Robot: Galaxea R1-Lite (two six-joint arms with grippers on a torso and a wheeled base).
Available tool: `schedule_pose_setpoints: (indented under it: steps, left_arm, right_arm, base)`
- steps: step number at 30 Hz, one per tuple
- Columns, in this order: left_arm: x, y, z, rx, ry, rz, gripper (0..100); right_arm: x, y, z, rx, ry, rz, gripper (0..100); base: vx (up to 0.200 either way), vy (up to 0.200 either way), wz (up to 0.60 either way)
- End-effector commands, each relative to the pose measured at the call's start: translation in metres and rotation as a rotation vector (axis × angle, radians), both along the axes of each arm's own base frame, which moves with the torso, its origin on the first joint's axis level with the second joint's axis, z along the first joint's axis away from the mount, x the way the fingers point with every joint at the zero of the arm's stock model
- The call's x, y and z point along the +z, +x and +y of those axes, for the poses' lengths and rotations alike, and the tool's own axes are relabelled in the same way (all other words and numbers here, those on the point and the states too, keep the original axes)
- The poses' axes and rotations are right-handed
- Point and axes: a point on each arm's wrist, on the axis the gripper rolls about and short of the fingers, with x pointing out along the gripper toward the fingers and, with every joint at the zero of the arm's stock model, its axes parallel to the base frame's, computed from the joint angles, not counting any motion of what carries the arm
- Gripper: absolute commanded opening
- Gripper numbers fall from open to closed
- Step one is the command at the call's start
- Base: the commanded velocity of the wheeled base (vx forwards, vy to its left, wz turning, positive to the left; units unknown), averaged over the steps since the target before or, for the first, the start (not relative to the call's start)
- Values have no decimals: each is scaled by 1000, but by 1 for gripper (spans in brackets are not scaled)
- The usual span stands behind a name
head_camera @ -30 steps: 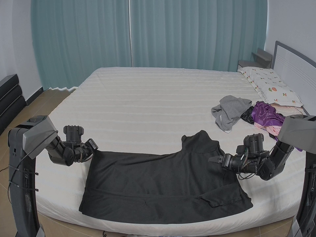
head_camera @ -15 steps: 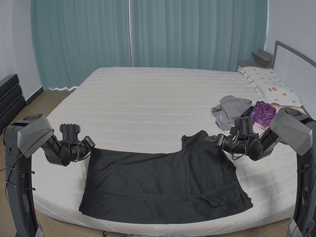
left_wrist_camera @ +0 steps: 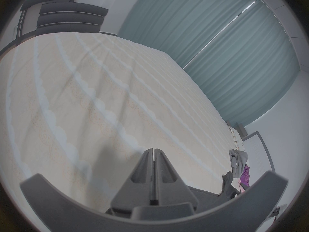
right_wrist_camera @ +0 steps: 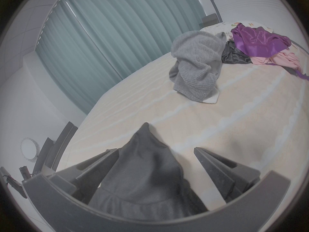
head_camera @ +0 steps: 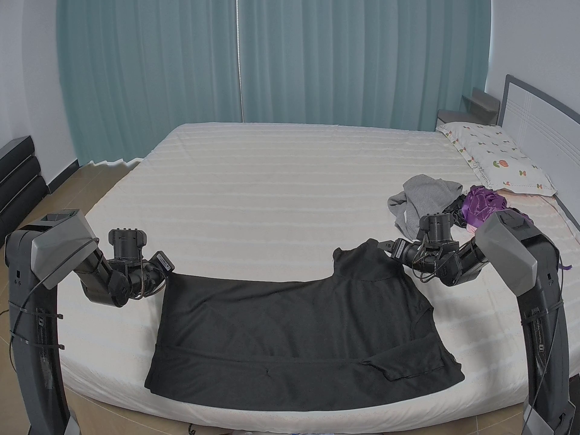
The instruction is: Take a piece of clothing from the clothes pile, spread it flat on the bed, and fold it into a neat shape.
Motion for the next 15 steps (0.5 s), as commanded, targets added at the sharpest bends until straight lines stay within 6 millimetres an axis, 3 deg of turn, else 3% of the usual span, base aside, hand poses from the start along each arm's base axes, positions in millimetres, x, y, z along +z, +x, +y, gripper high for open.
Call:
schedule_pose_setpoints:
  steps: [1,2,3,15]
  left_arm:
    - [0,0,0,0,-1,0,0]
    - [0,0,0,0,-1,0,0]
    - [0,0,0,0,-1,2,0]
    - [0,1,0,-1,1,0,0]
  right_arm:
    - [-20,4,-5,-11,-5,25,100]
    - [-21,4,-5,-10,-7,27,100]
    - [-21,4,-5,-10,-7,27,0]
    - [-5,1,-9,-35,22,20,0]
  base:
    - [0,0,0]
    - [0,0,0]
    - [0,0,0]
    - [0,0,0]
